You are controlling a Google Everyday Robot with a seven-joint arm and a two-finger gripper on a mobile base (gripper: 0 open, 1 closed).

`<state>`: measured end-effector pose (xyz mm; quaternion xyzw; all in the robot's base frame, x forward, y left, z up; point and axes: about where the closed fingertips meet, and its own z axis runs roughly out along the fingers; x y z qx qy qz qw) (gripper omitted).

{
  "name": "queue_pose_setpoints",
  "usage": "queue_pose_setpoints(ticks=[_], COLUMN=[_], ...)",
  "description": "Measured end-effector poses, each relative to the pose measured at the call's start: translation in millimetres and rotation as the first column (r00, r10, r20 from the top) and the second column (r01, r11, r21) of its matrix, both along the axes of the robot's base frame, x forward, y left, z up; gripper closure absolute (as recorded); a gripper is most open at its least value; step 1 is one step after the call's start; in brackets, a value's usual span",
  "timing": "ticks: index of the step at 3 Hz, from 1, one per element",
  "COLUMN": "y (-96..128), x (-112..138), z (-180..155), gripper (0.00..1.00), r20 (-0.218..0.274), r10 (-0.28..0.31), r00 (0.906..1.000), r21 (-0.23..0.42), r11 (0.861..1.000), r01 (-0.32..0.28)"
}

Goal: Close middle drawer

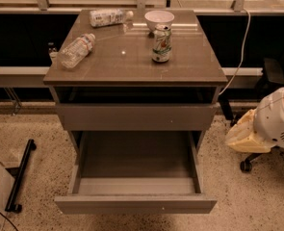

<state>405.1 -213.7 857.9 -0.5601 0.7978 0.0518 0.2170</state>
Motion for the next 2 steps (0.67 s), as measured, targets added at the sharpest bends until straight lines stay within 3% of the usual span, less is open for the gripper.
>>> queue_pose_setpoints(ticks=[1,2], y=[6.0,14.5], x=[-10.6,-22.9], z=[-32.5,-72.1], gripper=[1.00,1.00], r20=[-0.063,-0.140], r10=[-0.019,-0.028], r00=[0.9978,0.9897], r21=[0.036,0.061], r11=[0.999,0.997], r01=[0.022,0.037])
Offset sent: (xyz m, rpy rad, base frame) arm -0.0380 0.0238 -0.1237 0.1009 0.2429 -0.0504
